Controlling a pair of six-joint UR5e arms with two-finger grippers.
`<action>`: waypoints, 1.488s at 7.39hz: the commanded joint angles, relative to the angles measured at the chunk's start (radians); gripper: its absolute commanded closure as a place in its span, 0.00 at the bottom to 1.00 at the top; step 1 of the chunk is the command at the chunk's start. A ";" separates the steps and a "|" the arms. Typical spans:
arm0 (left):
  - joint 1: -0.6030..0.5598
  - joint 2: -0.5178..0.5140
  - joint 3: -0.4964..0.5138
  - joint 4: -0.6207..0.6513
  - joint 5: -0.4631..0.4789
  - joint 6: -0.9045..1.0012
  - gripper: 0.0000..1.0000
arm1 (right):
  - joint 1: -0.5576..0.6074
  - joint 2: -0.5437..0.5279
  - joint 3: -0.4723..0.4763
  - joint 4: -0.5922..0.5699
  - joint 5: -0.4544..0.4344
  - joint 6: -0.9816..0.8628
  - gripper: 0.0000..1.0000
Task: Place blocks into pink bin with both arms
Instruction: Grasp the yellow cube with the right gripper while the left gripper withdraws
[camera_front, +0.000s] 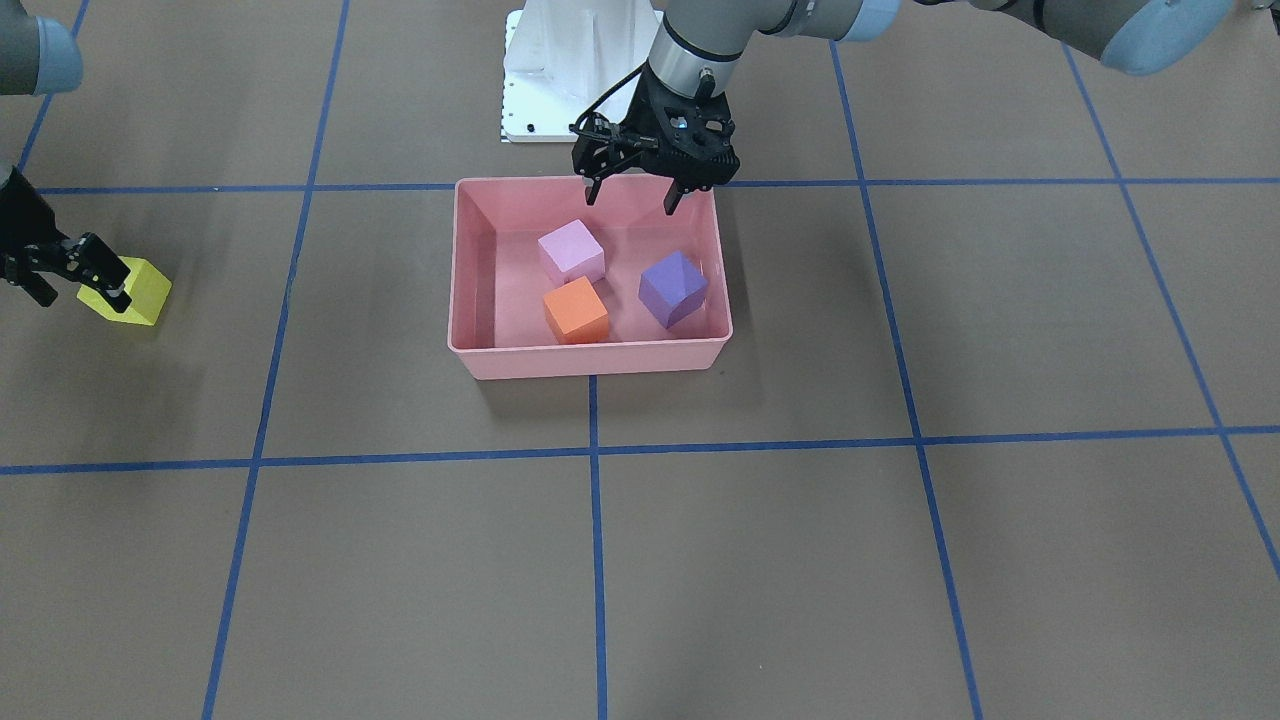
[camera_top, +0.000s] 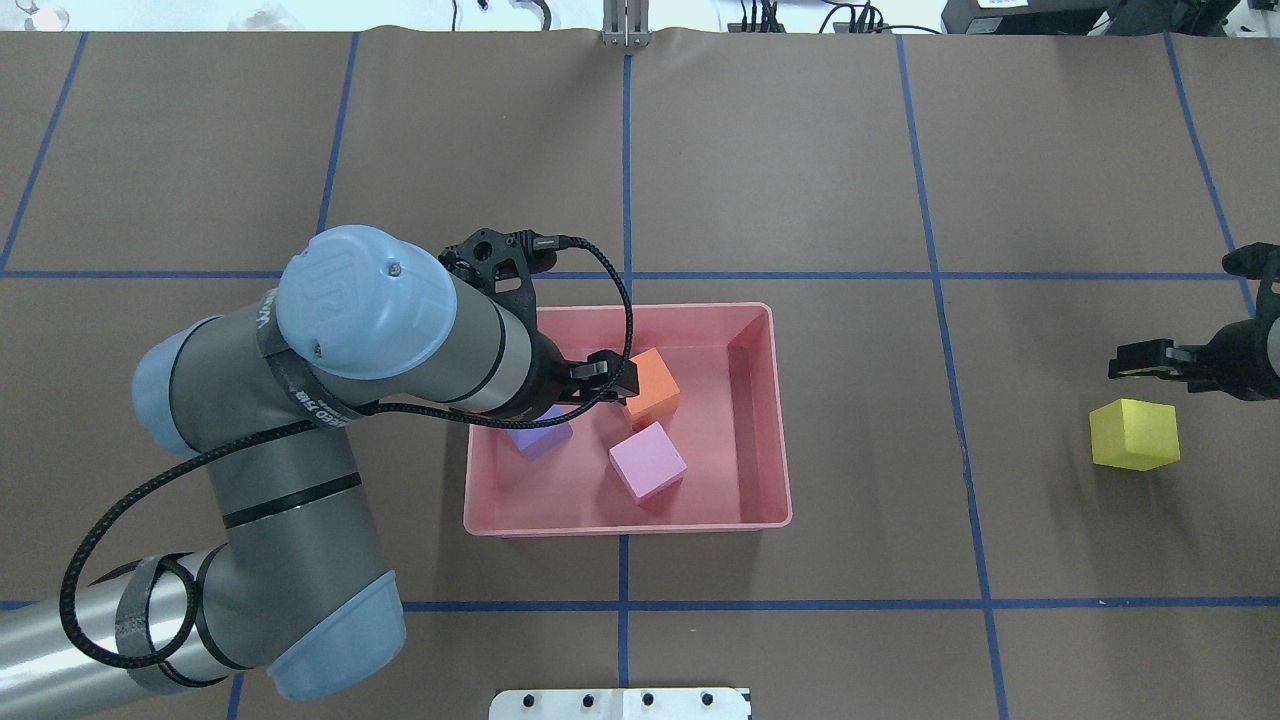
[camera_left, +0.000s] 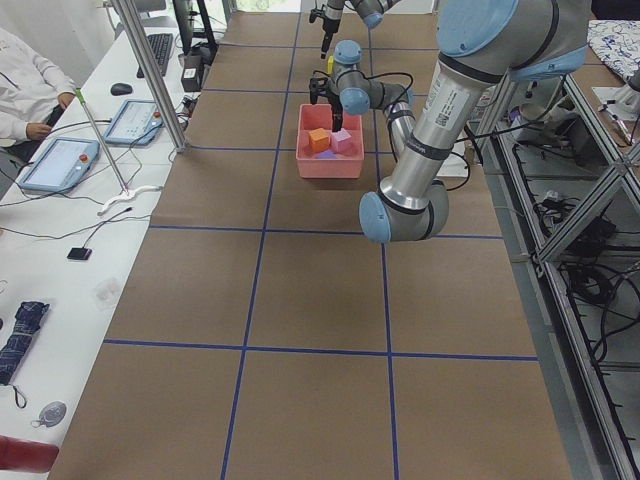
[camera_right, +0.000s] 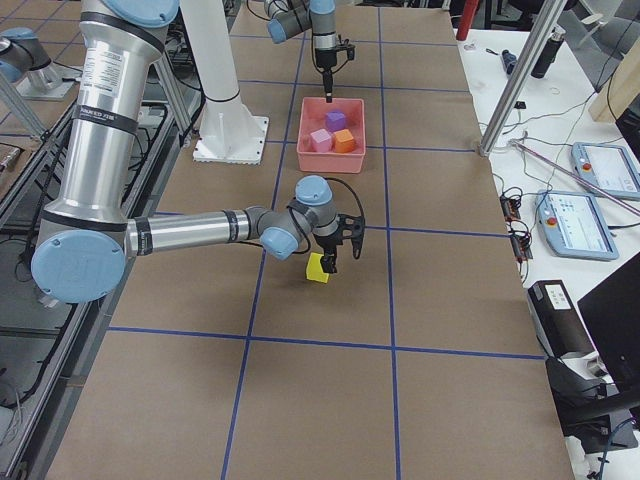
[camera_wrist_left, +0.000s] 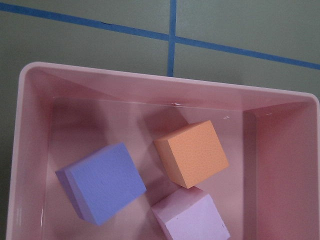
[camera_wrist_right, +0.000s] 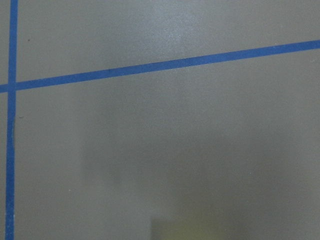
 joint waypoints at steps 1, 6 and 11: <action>0.003 0.002 0.001 0.000 0.000 0.001 0.00 | -0.060 -0.037 0.004 0.018 -0.058 0.028 0.00; 0.011 0.013 0.002 -0.002 0.003 0.003 0.00 | -0.130 -0.057 0.004 0.018 -0.100 0.066 0.00; 0.011 0.019 0.004 -0.005 0.003 0.009 0.00 | -0.166 -0.045 0.038 0.015 -0.097 0.108 1.00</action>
